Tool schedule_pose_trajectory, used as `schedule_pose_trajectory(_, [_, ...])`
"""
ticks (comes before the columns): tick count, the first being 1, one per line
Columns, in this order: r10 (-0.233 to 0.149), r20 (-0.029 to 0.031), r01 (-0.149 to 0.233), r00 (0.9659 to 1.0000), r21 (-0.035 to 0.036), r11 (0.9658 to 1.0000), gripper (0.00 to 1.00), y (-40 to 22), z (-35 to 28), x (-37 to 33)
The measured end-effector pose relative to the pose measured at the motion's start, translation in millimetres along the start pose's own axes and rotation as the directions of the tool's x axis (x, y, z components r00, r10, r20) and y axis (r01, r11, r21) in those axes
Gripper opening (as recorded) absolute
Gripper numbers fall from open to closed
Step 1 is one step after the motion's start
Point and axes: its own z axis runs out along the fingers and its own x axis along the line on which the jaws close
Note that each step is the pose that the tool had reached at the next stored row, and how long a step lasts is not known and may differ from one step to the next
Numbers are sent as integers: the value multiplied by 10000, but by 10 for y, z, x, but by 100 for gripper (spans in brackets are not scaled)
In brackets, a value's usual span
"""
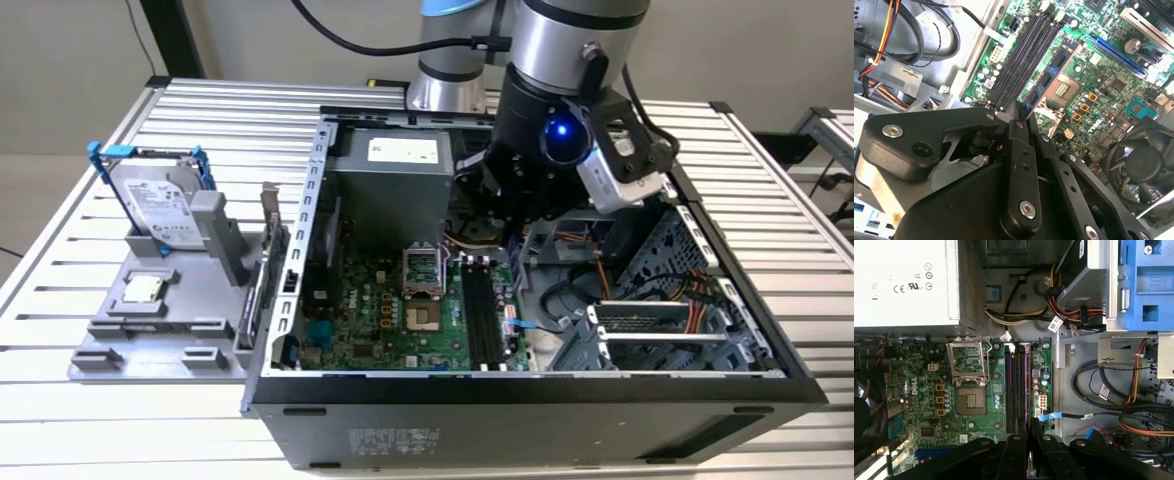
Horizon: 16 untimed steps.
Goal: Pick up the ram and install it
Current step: 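Insert the ram into the slot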
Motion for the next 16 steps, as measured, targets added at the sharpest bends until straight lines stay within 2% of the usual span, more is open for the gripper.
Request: schedule_pose_trajectory(16, [0,2,0,10000,60,10000,0,1,67,1])
